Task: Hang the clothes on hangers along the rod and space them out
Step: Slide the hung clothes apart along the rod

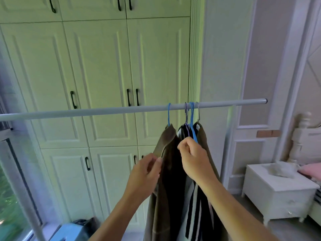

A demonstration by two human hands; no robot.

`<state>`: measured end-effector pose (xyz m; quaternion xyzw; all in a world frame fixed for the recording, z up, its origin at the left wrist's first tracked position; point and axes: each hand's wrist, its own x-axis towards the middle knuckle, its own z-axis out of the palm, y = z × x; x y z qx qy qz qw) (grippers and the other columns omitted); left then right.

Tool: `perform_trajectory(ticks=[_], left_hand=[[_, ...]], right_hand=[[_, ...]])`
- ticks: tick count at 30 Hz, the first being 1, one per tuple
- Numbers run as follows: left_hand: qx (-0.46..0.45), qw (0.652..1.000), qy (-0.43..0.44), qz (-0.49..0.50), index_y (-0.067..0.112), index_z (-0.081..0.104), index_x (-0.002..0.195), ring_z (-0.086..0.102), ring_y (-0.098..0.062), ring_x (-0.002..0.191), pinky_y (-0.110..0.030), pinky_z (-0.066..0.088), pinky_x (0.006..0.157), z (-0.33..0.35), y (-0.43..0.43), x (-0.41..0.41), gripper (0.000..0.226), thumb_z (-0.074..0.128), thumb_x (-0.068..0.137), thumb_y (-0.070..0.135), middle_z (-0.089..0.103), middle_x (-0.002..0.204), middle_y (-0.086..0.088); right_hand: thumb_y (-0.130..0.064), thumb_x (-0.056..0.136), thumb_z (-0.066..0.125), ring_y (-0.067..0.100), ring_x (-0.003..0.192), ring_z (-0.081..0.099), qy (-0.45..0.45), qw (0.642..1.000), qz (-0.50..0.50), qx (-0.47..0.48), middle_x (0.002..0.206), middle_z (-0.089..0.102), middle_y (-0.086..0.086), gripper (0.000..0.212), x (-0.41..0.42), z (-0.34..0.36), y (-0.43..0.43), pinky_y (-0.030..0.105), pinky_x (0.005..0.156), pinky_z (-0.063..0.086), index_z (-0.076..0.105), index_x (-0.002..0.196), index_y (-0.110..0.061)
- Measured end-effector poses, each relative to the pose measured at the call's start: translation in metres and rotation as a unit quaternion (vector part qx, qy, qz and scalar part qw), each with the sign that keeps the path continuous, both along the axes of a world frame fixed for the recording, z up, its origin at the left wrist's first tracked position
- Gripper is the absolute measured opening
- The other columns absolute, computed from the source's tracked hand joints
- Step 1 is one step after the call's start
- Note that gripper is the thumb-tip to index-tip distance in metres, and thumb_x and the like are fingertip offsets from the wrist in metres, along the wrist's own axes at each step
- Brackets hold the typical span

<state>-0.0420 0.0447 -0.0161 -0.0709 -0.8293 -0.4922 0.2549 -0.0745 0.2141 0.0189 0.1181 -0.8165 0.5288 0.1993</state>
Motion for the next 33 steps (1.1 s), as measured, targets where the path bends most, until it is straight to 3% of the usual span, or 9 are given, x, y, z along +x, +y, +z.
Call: perform_trajectory(ticks=[3, 8, 13, 16, 18, 21, 26, 33], left_hand=[[-0.049, 0.997, 0.022, 0.050, 0.025, 0.051, 0.074, 0.045, -0.009, 0.050, -0.033, 0.042, 0.053, 0.002, 0.015, -0.003, 0.035, 0.059, 0.092, 0.054, 0.053, 0.056, 0.003], [-0.141, 0.984, -0.012, 0.109, 0.025, 0.040, 0.073, 0.042, -0.012, 0.051, -0.030, 0.040, 0.052, 0.008, 0.031, -0.015, 0.039, 0.065, 0.088, 0.050, 0.050, 0.056, 0.004], [-0.134, 0.983, -0.050, 0.118, 0.021, 0.038, 0.070, 0.043, -0.017, 0.052, -0.032, 0.036, 0.052, 0.008, 0.034, -0.026, 0.037, 0.064, 0.090, 0.039, 0.048, 0.055, 0.005], [-0.141, 0.979, -0.072, 0.129, 0.017, 0.034, 0.060, 0.039, -0.019, 0.049, -0.030, 0.031, 0.049, 0.008, 0.038, -0.031, 0.047, 0.062, 0.093, 0.037, 0.040, 0.049, 0.004], [-0.139, 0.979, -0.069, 0.135, 0.015, 0.033, 0.057, 0.037, -0.019, 0.046, -0.029, 0.029, 0.048, 0.007, 0.040, -0.033, 0.051, 0.062, 0.094, 0.036, 0.036, 0.047, 0.004], [-0.113, 0.981, -0.065, 0.142, 0.014, 0.037, 0.056, 0.038, -0.017, 0.045, -0.029, 0.028, 0.047, 0.002, 0.042, -0.035, 0.050, 0.060, 0.096, 0.035, 0.038, 0.047, 0.002], [-0.021, 0.988, -0.050, 0.143, 0.016, 0.042, 0.063, 0.046, -0.018, 0.051, -0.033, 0.030, 0.052, -0.007, 0.052, -0.036, 0.042, 0.054, 0.100, 0.031, 0.044, 0.054, 0.006], [0.031, 0.991, -0.003, 0.132, 0.010, 0.038, 0.067, 0.036, -0.014, 0.051, -0.037, 0.030, 0.054, -0.007, 0.050, -0.027, 0.043, 0.054, 0.103, 0.029, 0.036, 0.053, 0.007]], right_hand=[[-0.017, 0.100, 0.057, 0.004, 0.063, 0.055, 0.116, 0.982, -0.087, 0.124, 0.089, 0.053, -0.010, 0.006, 0.010, -0.005, 0.019, 0.013, 0.057, 0.043, 0.060, 0.102, -0.021], [-0.041, 0.093, 0.067, 0.011, 0.070, 0.051, 0.090, 0.936, -0.148, 0.307, 0.095, 0.043, -0.008, 0.029, 0.018, -0.022, 0.029, 0.015, 0.050, 0.027, 0.055, 0.116, -0.027], [-0.027, 0.073, 0.084, 0.013, 0.055, 0.041, 0.091, 0.911, -0.186, 0.356, 0.082, 0.039, -0.006, 0.030, 0.018, -0.025, 0.032, 0.017, 0.047, 0.019, 0.065, 0.095, -0.018], [-0.017, 0.064, 0.090, 0.012, 0.046, 0.030, 0.071, 0.911, -0.199, 0.355, 0.077, 0.034, -0.006, 0.032, 0.015, -0.025, 0.037, 0.014, 0.046, 0.003, 0.065, 0.084, -0.016], [-0.015, 0.075, 0.084, 0.011, 0.044, 0.028, 0.051, 0.916, -0.186, 0.353, 0.078, 0.036, -0.005, 0.024, 0.016, -0.023, 0.039, 0.014, 0.044, 0.004, 0.064, 0.087, -0.016], [-0.018, 0.098, 0.060, 0.009, 0.053, 0.034, 0.051, 0.917, -0.185, 0.350, 0.089, 0.042, -0.005, 0.009, 0.012, -0.023, 0.046, 0.018, 0.045, 0.016, 0.058, 0.107, -0.017], [-0.015, 0.106, 0.037, 0.004, 0.051, 0.030, 0.025, 0.916, -0.190, 0.354, 0.090, 0.049, -0.004, 0.015, 0.014, -0.012, 0.051, 0.022, 0.044, 0.017, 0.050, 0.114, -0.017], [-0.019, 0.107, 0.043, 0.009, 0.057, 0.042, 0.003, 0.923, -0.135, 0.360, 0.088, 0.051, -0.005, 0.003, 0.009, -0.011, 0.047, 0.021, 0.047, 0.020, 0.045, 0.106, -0.021]])
